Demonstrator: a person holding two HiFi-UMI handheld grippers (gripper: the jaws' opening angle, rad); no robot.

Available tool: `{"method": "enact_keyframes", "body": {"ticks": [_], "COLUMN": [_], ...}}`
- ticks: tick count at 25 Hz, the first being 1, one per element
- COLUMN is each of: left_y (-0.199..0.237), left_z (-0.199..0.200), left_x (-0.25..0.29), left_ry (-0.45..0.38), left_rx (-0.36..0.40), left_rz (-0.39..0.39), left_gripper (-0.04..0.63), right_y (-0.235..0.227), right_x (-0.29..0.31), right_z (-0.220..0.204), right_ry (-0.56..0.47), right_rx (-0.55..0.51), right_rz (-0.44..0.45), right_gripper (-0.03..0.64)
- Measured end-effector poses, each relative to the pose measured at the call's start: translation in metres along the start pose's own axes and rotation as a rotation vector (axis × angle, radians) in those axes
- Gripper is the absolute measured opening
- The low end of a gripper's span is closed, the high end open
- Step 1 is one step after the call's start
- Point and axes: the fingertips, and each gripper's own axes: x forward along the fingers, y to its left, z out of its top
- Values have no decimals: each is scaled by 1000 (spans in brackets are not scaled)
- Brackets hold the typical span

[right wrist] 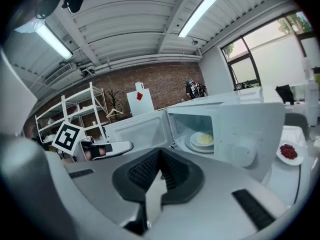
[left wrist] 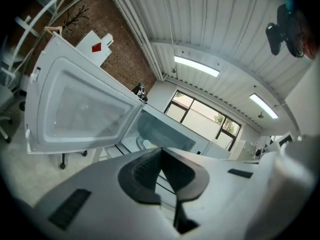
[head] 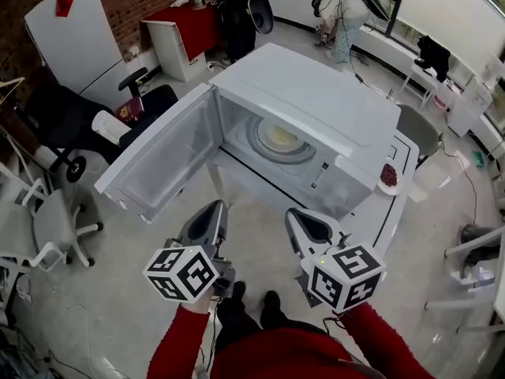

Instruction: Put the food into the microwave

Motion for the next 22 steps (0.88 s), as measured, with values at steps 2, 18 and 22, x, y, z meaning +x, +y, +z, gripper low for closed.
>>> {"method": "enact_keyframes", "body": {"ticks": [2, 18, 22], "left_y": [-8, -57, -71], "left_z": [-3, -35, -33], "left_x": [-10, -70, -75], "left_ry": [-8, -67, -87], "left_rx": [49, 299, 394], "left_rz": [-4, 32, 19], "left_gripper": [9, 9, 9], "right_y": [6, 19, 18], "right_x": [-7, -61, -72], "right_z": [-6, -23, -27], "right_ry": [-14, -139, -156], "right_rx": [10, 12, -15], "right_rz": [18, 93, 100], "right_gripper": [14, 14, 14]}}
